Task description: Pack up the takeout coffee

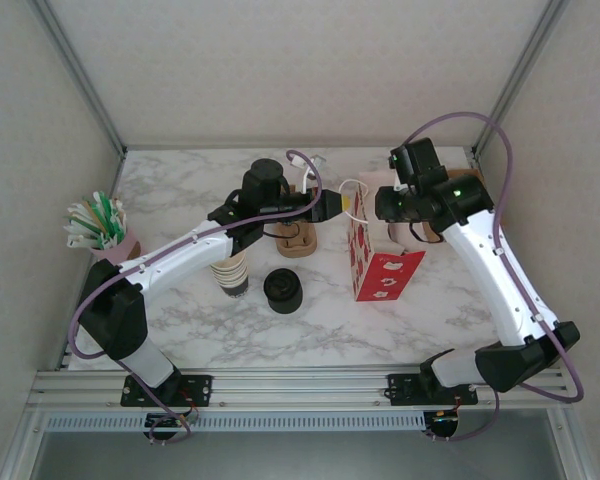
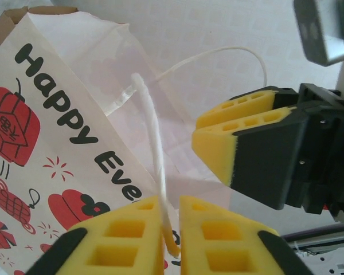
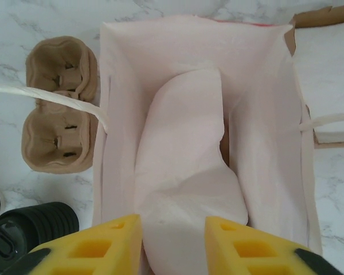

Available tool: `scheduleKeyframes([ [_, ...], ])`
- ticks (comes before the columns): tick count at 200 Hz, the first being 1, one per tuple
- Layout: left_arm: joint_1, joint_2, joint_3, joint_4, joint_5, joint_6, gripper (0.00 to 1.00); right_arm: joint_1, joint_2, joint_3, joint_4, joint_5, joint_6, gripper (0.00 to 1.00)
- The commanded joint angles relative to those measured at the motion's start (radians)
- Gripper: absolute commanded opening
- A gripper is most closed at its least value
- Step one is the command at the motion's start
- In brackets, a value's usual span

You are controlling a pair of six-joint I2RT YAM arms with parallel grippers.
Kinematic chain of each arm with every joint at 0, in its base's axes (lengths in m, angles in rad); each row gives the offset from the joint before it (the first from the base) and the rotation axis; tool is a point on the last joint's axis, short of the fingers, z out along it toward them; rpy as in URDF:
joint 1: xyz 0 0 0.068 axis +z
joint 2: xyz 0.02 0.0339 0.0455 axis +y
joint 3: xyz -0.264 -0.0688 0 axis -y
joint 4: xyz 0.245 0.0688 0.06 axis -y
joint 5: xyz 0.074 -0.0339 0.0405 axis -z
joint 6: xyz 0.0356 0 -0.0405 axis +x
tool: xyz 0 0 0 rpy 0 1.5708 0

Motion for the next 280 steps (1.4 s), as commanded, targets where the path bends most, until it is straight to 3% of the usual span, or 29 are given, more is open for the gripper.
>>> scheduleKeyframes([
  [1,-0.007,-0.036,0.026,0.002,-0.014,0.011,0.24,0.002,-0.076,0.002,0.037,-0.024,0.013,0.37],
  [18,-0.007,-0.04,0.032,0.006,-0.013,0.004,0.32,0.002,-0.116,-0.017,0.054,-0.042,0.013,0.42],
  [70,-0.02,-0.072,0.043,-0.01,-0.034,0.004,0.79,0.001,-0.267,-0.11,0.107,-0.06,0.018,0.62],
  [100,-0.034,-0.103,0.041,-0.028,-0.062,0.014,0.99,0.001,-0.376,-0.186,0.124,-0.044,0.034,0.74],
  [145,-0.049,-0.161,0.015,-0.029,-0.114,0.018,1.0,0.001,-0.529,-0.273,0.135,-0.028,0.075,0.85],
  [237,-0.054,-0.408,-0.223,-0.086,-0.355,0.049,1.0,0.002,-0.745,-0.485,0.046,0.16,0.186,0.85],
  [280,-0.054,-0.42,-0.305,-0.108,-0.354,0.037,0.89,0.0,-0.729,-0.529,0.007,0.227,0.243,0.84],
])
